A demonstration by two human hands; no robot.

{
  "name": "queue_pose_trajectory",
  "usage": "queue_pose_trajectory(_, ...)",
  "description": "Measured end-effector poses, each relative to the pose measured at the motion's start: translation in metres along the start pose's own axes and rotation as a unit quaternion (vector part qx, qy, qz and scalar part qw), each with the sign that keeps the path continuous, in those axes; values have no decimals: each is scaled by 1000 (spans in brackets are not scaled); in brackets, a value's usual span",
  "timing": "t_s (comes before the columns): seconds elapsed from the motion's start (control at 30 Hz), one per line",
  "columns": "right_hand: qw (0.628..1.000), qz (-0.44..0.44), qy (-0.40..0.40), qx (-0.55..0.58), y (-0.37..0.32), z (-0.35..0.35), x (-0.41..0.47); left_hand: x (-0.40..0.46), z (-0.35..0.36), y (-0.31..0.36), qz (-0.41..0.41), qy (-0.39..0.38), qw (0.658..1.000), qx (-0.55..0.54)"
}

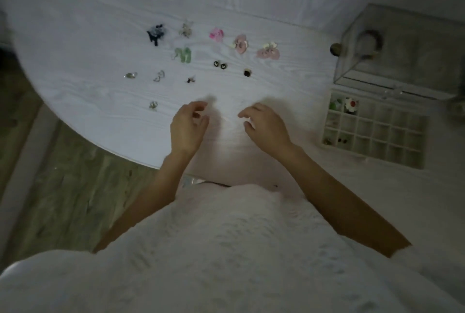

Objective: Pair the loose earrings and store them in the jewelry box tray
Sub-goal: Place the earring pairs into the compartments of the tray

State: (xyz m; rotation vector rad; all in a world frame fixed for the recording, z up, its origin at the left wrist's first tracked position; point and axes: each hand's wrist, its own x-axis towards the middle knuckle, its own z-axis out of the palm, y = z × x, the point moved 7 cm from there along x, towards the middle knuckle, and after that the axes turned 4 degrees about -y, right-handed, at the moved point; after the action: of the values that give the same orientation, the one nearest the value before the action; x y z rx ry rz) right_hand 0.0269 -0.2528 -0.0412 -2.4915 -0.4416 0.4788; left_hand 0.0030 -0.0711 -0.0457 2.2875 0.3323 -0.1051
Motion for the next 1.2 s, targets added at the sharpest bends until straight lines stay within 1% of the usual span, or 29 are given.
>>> queue_pose_trajectory(0.1,998,-36,-53,-6,-37,28,31,0,-27,-37,-40,39,998,35)
queue_pose_trajectory(0.17,997,-45,-68,8,-55,41,47,2,-42,-55,-65,67,995,33)
queue_pose_trajectory(0.23,996,-37,-77,19,-72,55,64,8,-57,-71,-77,74,994,40)
queue_pose_trajectory(0.3,997,-24,-76,11,-84,66,78,17,-62,-76,-49,45,996,65)
queue_pose_trajectory(0.4,998,-8,-60,7,-93,75,93,30,-51,-66,15,-34,994,108)
queue_pose_trajectory(0.5,999,8,-37,20,-91,76,96,41,-34,-57,41,-96,988,116)
queue_pose_trajectory(0.6,999,31,-5,36,-83,73,93,49,-29,-52,37,-111,991,71)
queue_pose_trajectory(0.67,998,39,6,41,-77,70,88,52,-24,-50,14,-138,989,42)
queue_pose_trajectory(0.73,998,45,11,48,-71,65,81,50,-16,-45,9,-168,985,32)
queue_pose_trajectory(0.83,995,79,31,49,-47,51,61,46,8,-23,40,-220,974,45)
queue_pose_trajectory(0.9,992,99,62,45,-30,36,43,44,26,-6,54,-241,968,45)
queue_pose_trajectory(1.0,983,140,111,44,1,7,9,34,59,33,75,-285,956,-8)
queue_pose_trajectory(1.13,960,198,193,34,52,-39,-42,17,107,95,99,-328,936,-74)
queue_pose_trajectory(1.2,948,228,220,33,83,-62,-67,7,135,128,117,-355,924,-84)
